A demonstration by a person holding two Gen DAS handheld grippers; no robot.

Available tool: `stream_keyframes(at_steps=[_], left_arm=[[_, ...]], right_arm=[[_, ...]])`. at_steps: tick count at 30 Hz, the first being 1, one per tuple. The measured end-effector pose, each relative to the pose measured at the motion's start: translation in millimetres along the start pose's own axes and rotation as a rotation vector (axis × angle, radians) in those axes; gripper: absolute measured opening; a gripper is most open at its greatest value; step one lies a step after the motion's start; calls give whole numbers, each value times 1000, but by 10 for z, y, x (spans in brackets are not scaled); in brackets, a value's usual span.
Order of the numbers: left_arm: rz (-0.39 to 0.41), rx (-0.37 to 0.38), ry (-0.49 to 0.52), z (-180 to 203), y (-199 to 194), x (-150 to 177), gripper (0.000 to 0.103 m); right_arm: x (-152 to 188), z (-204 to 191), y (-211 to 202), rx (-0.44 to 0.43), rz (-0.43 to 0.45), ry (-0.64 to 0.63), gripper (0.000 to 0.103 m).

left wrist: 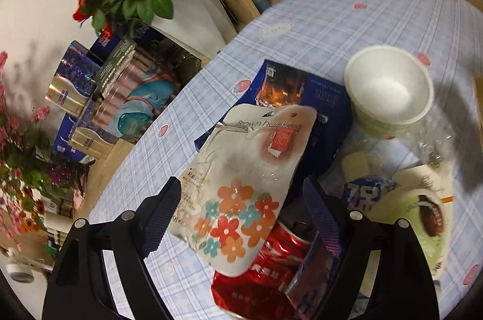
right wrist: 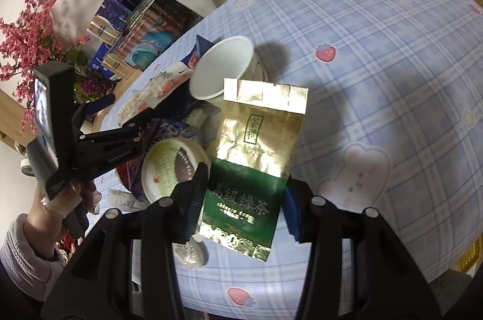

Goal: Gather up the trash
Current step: 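Grasp the white floral snack bag with the left gripper while the right lifts the tea packet, then carry the floral bag with the left gripper while the right carries the tea packet toward the brown bin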

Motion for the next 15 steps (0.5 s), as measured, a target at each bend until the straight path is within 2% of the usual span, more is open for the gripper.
stream_keyframes(at_steps=[5,6,8,9,10,13,15], left_arm=[[-68,39,-44,-54,214,2,80],[-80,48,-50,-57,249,13,76],[-105,99,-64,-46,302,43,60],[-110,129,-82,-47,306,49,45],[-102,127,-94,-73,290,43,41],[-78,187,-160,-173,203,31,39],[-49,198,-191,-277,117,30,37]], right_arm=[[-25,69,-2,2,-1,9,47],[-24,86,-6,2,-1,10,47],[-29,109,-16,5,0,11,47],[-32,120,-19,5,0,13,47],[-32,133,-23,6,0,16,47],[-29,123,-23,3,-1,19,47],[-33,104,-33,-1,2,14,47]])
Point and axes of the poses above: each gripper's, at about its wrist camera, not at the fingertips, and y roughly the way its jaws point, z to its right, x to its underside, the point moved 9 cm from there along y, roughly the way its jaws point, and after that the axes turned 1 degree about -x, right-handed, at the moved point
